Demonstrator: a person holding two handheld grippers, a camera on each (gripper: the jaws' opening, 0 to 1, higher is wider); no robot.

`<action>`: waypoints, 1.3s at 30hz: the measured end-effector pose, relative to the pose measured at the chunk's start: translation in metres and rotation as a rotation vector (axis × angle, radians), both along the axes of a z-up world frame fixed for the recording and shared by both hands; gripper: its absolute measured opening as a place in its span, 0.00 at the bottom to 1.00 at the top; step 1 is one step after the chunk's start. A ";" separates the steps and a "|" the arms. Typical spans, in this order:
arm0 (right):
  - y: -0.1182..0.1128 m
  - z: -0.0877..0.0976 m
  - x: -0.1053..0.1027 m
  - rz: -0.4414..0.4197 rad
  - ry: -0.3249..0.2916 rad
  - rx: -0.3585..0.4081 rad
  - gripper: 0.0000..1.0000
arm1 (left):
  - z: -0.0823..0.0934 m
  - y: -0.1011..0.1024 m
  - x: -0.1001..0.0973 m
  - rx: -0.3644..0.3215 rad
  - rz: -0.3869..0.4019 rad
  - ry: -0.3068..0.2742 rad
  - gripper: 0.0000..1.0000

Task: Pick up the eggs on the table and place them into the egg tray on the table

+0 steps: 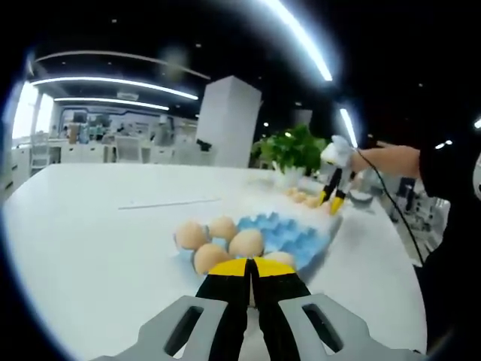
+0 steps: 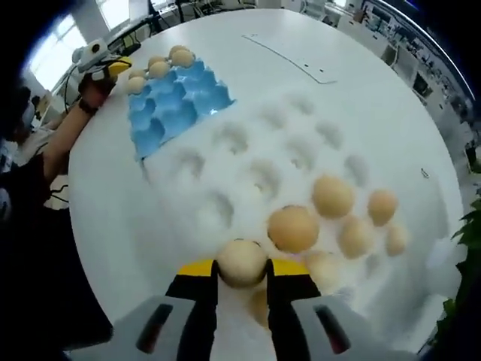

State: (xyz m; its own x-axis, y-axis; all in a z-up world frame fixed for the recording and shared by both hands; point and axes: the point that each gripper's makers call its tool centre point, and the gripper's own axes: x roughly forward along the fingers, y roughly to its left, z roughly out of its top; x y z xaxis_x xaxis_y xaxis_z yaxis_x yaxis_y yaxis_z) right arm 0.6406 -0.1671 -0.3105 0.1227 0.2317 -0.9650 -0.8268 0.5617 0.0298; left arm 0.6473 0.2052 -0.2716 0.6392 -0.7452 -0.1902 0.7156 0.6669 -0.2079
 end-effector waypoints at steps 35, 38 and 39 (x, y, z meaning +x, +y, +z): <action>0.083 0.039 0.015 0.161 -0.017 -0.024 0.26 | -0.003 -0.007 -0.006 0.003 0.008 -0.003 0.00; 0.094 0.040 0.017 0.173 -0.023 -0.021 0.26 | -0.002 -0.007 -0.006 -0.001 0.009 -0.003 0.00; 0.097 0.040 0.017 0.177 -0.024 -0.021 0.26 | -0.002 -0.007 -0.006 -0.001 0.009 -0.003 0.00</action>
